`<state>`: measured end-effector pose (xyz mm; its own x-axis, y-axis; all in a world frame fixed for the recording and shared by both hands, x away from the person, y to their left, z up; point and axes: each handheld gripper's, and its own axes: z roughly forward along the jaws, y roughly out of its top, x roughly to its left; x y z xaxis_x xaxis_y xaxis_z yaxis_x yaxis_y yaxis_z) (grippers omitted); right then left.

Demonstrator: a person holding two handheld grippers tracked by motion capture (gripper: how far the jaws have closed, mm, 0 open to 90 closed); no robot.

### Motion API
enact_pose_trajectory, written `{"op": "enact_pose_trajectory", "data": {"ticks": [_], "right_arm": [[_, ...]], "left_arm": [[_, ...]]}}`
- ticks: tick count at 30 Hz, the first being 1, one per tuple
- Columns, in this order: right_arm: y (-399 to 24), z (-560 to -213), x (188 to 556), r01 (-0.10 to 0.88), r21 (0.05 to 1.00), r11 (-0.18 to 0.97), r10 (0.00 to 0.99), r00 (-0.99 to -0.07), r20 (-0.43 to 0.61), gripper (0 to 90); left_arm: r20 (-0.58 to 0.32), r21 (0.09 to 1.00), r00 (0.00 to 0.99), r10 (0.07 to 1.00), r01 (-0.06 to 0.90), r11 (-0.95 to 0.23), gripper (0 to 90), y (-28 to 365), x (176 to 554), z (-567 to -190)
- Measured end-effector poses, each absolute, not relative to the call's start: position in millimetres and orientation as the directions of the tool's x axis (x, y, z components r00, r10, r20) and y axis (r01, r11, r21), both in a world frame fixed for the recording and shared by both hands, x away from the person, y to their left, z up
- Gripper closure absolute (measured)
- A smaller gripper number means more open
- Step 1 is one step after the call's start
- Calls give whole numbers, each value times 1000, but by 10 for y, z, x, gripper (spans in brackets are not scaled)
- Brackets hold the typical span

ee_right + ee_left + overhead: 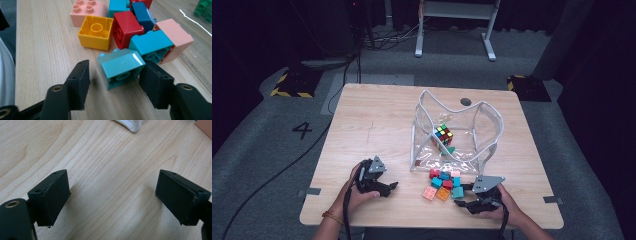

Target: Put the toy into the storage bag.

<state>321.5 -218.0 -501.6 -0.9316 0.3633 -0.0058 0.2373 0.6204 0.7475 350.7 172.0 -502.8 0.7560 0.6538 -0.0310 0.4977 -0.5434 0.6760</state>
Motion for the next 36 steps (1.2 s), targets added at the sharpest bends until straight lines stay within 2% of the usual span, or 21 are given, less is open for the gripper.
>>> {"op": "enact_pose_trajectory", "data": {"ticks": [5,9,19,25,31,34,36], "right_arm": [[-2191,-5012,3213,224,752,620,356,-934,-16,533],[-2207,-5005,3204,210,753,624,345,-938,-25,575],[-2322,-4972,3202,199,748,633,346,-937,-43,575],[-2383,-4977,3193,190,737,649,349,-935,-66,530],[-2408,-4920,3126,176,742,647,353,-932,-87,580],[-2398,-4900,3103,190,749,635,366,-928,-74,581],[-2385,-4901,3105,188,750,634,365,-928,-75,551]], "left_arm": [[-31,675,757,653,498,-545,122,1721,3507,-5028],[-33,676,756,653,499,-543,122,1719,3507,-5029],[-31,676,757,652,497,-545,122,1721,3507,-5029],[-32,676,758,652,497,-545,122,1721,3506,-5029],[-29,676,758,652,496,-546,122,1722,3506,-5028],[-29,676,757,652,496,-545,122,1722,3506,-5028],[-28,675,758,652,495,-546,122,1723,3506,-5028]]}}
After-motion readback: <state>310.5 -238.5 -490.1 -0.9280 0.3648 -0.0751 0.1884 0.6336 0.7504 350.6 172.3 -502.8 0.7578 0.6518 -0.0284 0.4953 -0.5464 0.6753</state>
